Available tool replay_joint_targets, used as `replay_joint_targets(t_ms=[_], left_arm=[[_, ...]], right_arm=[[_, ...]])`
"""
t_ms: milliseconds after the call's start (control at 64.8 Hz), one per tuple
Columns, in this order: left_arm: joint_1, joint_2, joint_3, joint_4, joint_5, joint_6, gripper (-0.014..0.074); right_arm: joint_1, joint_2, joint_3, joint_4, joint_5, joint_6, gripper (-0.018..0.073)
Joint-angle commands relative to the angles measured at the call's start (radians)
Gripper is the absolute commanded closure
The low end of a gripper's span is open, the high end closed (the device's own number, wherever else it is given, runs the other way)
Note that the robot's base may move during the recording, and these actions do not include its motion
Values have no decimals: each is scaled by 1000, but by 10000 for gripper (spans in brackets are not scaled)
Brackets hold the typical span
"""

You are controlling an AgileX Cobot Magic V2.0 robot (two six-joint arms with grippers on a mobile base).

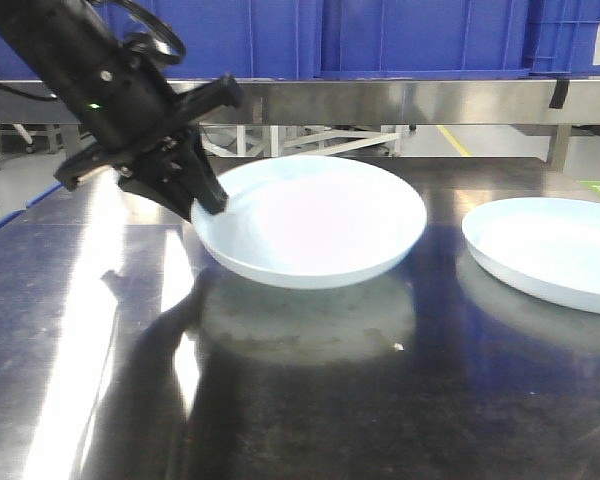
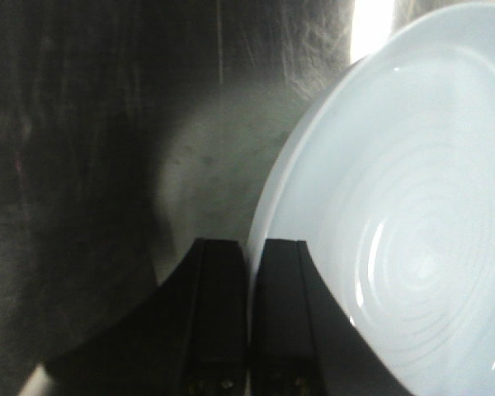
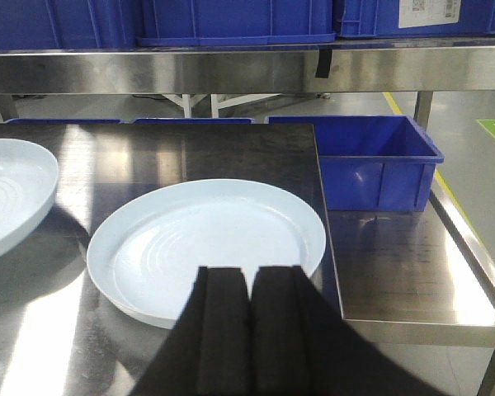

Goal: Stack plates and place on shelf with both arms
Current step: 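Grasp the rim of the white plate nearest the left gripper, then slide the white plate toward the table center, release, raise left gripper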

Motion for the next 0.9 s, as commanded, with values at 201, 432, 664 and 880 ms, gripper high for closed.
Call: replay_joint_targets(t_ms=[201, 432, 664, 880], left_arm=[[-19, -43, -36, 1, -37, 1, 297], [-31, -114, -36, 78, -28, 1, 279], [-51, -240, -23, 326, -48, 1, 393], [-55, -431, 179, 456, -304, 1, 511]], right_arm=[[-5, -18, 2, 0, -88, -6, 504], [-5, -18, 2, 0, -88, -6, 504], [-5, -18, 2, 0, -88, -6, 504], [-5, -18, 2, 0, -88, -6, 504]])
